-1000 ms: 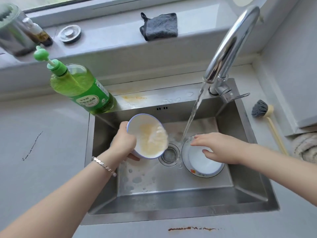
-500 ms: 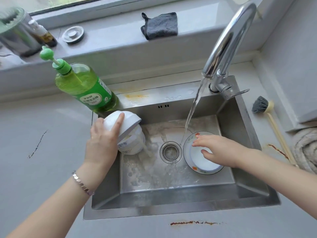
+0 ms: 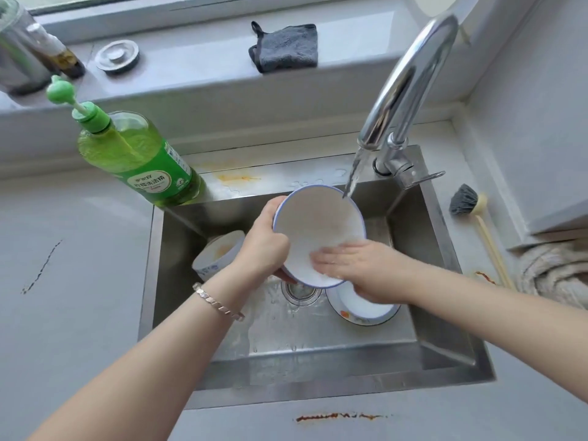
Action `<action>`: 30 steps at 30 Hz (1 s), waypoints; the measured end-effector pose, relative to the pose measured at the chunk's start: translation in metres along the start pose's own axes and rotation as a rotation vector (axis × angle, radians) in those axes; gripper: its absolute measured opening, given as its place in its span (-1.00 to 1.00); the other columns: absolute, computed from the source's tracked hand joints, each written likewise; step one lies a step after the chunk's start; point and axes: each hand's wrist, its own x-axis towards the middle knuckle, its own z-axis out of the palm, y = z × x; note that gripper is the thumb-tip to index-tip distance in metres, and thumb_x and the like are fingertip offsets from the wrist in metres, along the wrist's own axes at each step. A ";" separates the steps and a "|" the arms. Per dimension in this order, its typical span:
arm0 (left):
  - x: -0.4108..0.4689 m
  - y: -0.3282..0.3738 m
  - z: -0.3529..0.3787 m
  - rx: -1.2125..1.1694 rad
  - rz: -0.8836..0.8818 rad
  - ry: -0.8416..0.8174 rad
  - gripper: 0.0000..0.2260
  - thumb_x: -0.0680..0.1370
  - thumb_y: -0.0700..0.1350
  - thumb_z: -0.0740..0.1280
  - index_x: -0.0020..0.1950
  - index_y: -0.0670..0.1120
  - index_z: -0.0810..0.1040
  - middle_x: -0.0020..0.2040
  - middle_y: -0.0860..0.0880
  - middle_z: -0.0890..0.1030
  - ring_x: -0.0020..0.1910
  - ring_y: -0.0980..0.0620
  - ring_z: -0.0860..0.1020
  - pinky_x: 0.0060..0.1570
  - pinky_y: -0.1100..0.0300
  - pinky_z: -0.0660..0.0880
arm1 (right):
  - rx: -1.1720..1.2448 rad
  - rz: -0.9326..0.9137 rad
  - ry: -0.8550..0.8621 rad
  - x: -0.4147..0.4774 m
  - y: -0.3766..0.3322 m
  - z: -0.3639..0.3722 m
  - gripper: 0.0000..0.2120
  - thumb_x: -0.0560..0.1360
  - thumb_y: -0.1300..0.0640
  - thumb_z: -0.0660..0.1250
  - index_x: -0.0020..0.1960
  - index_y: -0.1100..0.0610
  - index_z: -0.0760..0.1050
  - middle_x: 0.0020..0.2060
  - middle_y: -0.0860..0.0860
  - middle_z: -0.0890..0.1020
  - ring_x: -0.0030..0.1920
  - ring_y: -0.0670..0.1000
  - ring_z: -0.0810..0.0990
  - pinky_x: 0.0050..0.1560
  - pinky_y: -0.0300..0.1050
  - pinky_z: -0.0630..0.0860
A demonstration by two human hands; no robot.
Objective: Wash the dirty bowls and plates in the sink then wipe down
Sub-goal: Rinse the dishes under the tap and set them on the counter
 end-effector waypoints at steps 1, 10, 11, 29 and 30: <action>0.000 0.001 -0.002 0.027 -0.028 -0.039 -0.36 0.35 -0.45 -0.08 0.11 0.22 0.39 -0.03 0.10 0.44 -0.19 -0.03 0.49 -0.46 -0.02 0.59 | -0.127 -0.019 0.022 -0.003 0.017 0.001 -0.48 0.27 0.30 0.11 0.18 0.15 0.56 0.16 0.03 0.61 0.16 0.03 0.59 0.27 -0.11 0.29; 0.001 0.000 -0.003 -0.099 -0.084 -0.014 -0.33 0.33 -0.48 -0.10 0.22 0.12 0.36 -0.02 0.06 0.47 -0.17 -0.09 0.53 -0.44 -0.12 0.59 | 0.199 0.082 -0.156 0.018 -0.034 -0.002 -0.28 0.39 0.23 0.30 0.50 0.07 0.12 0.49 0.00 0.18 0.46 -0.04 0.22 0.40 -0.15 0.25; 0.001 -0.003 -0.008 -0.068 -0.086 -0.030 -0.32 0.34 -0.48 -0.09 0.24 0.12 0.36 -0.01 0.06 0.47 -0.12 -0.13 0.54 -0.35 -0.16 0.59 | 0.131 0.011 -0.119 0.015 -0.024 -0.002 -0.28 0.30 0.26 0.37 0.44 0.10 0.28 0.43 0.01 0.33 0.39 -0.04 0.36 0.32 -0.12 0.38; -0.005 -0.008 -0.031 -0.185 -0.341 -0.068 -0.72 0.54 -0.26 0.10 0.19 -0.03 0.38 -0.11 -0.12 0.48 -0.34 -0.13 0.52 -0.58 0.13 0.54 | 0.230 -0.025 0.296 0.013 -0.012 -0.008 -0.68 0.29 -0.19 0.33 -0.32 0.08 0.58 -0.39 -0.08 0.61 -0.34 0.05 0.53 -0.06 -0.21 0.37; -0.007 -0.008 -0.032 -0.195 -0.392 -0.074 -0.74 0.54 -0.25 0.10 0.19 -0.08 0.38 -0.12 -0.15 0.48 -0.35 -0.14 0.52 -0.60 0.15 0.52 | 0.347 0.011 0.375 0.013 -0.015 -0.005 -0.66 0.28 -0.18 0.33 -0.38 0.10 0.55 -0.46 -0.07 0.55 -0.37 0.01 0.45 -0.06 -0.17 0.34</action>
